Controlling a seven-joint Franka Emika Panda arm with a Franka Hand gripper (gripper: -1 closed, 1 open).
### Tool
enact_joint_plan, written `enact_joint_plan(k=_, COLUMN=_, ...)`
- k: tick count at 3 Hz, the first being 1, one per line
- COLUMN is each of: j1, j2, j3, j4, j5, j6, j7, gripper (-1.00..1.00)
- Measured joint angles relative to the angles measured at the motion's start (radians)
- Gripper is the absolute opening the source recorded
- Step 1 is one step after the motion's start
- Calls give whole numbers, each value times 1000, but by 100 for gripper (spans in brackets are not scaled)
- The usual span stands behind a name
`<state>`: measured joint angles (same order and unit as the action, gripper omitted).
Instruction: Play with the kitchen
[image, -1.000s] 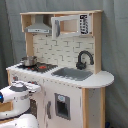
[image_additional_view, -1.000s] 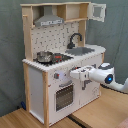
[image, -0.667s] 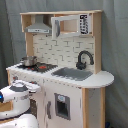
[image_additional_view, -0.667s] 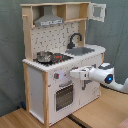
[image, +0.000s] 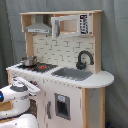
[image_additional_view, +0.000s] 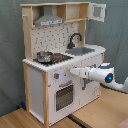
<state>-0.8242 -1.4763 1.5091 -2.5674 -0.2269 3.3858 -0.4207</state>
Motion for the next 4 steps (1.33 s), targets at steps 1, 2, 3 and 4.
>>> enact_joint_plan(k=1, j1=0, j2=7, j3=0, j4=-1, j5=1, j6=3, j7=117, gripper=-100)
enact_joint_plan(k=2, j1=-1, j2=7, j3=0, j4=-3, j5=2, j6=10, j7=236, gripper=-100)
enact_joint_plan(k=3, j1=-3, j2=7, j3=-1, j4=-5, j5=2, j6=18, j7=338, gripper=-100)
enact_joint_plan(k=4, j1=-4, j2=7, j3=-1, j4=-6, j5=2, j6=24, j7=440, gripper=-100)
